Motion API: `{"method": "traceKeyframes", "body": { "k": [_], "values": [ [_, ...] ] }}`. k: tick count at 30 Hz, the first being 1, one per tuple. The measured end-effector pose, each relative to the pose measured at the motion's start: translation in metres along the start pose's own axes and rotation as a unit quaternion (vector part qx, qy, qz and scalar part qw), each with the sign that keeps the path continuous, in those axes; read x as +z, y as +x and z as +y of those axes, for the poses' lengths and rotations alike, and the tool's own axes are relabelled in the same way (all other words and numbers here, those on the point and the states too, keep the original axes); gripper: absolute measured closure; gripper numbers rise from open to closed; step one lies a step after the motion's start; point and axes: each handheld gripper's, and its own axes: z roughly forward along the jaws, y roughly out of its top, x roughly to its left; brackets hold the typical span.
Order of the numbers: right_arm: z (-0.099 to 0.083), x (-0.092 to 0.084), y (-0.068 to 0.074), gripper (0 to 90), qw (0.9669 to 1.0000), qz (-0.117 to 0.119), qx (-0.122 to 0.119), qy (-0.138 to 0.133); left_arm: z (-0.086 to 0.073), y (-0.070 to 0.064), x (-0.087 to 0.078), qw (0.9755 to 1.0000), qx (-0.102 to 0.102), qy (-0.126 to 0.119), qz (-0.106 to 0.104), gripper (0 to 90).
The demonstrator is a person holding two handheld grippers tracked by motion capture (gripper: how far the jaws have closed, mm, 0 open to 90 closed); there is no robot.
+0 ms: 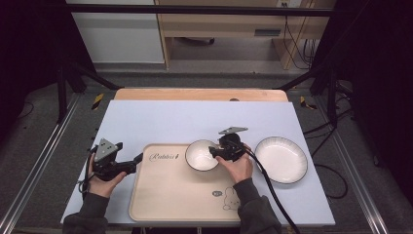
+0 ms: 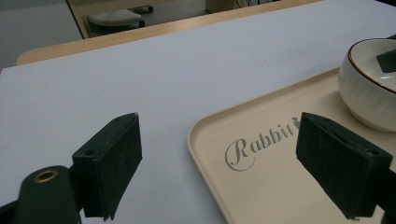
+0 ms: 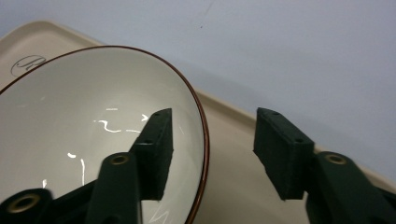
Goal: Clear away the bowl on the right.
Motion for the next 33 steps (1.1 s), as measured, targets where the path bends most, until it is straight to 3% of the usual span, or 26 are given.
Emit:
{"method": "traceKeyframes", "body": {
  "k": [4,8,19,25,33],
  "values": [
    [0.001,-0.005,0.001,32.4,0.9997,-0.013,-0.008,-0.019,0.0,0.0,0.0,1.0,-0.002,-0.002,0.0,13.8],
    [0.002,-0.009,0.002,24.2,0.9995,-0.008,-0.007,-0.031,0.0,0.0,0.0,1.0,-0.002,-0.002,0.001,13.8],
    [0.005,-0.027,0.005,17.7,0.9976,-0.017,-0.021,-0.064,0.0,-0.001,0.0,1.0,0.0,0.001,0.0,13.8],
    [0.006,-0.037,0.01,17.7,0.9965,-0.004,-0.026,-0.079,0.0,-0.001,0.0,1.0,-0.002,-0.002,0.001,13.8],
    [0.004,-0.057,0.01,16.0,0.9924,0.001,-0.034,-0.119,0.0,-0.001,0.0,1.0,-0.002,-0.002,0.001,13.7]
  ]
}}
